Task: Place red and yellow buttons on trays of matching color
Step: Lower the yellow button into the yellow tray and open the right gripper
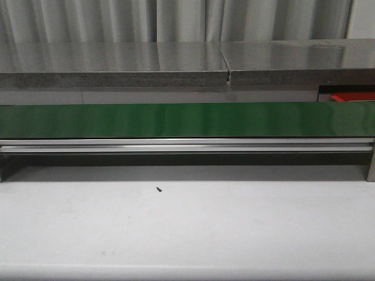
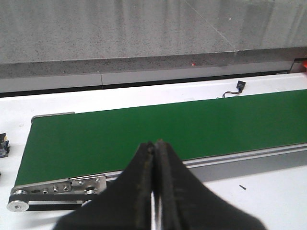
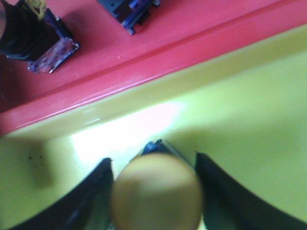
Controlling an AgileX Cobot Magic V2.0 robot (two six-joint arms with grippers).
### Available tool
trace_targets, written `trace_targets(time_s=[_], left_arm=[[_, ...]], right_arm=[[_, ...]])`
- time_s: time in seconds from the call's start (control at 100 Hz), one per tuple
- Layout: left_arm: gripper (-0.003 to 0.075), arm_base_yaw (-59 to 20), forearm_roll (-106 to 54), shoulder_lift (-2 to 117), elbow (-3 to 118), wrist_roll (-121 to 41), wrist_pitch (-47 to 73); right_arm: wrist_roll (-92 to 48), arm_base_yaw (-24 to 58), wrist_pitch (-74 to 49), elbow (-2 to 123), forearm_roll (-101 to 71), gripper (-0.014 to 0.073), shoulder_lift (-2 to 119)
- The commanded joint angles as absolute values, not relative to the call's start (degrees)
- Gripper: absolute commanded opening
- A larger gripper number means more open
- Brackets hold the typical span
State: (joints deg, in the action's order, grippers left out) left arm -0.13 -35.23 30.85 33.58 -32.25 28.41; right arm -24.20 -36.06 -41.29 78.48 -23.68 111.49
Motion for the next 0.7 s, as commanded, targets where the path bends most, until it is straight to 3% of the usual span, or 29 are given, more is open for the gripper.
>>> trace_targets(time_s=[0.0, 0.11, 0.39, 0.69], left_arm=[[-0.0019, -0.47, -36.96, 31.01, 35.04, -32.12, 25.06], [-0.0019, -0.47, -36.96, 31.01, 35.04, -32.12, 25.06], [-0.0019, -0.47, -36.96, 31.01, 35.04, -32.12, 25.06], [-0.0019, -0.47, -36.96, 31.01, 35.04, -32.12, 24.86]], right_arm=[[-24.24, -36.39, -39.81, 80.34, -25.32, 0.0512, 107.84], [-24.24, -36.39, -39.74, 80.34, -26.69, 0.0587, 106.25], [-27.63, -33.88, -38.44, 80.24, -29.71, 0.0584, 97.21], [-34.29, -22.11, -35.05, 75.26, -30.51, 0.0583, 80.77]])
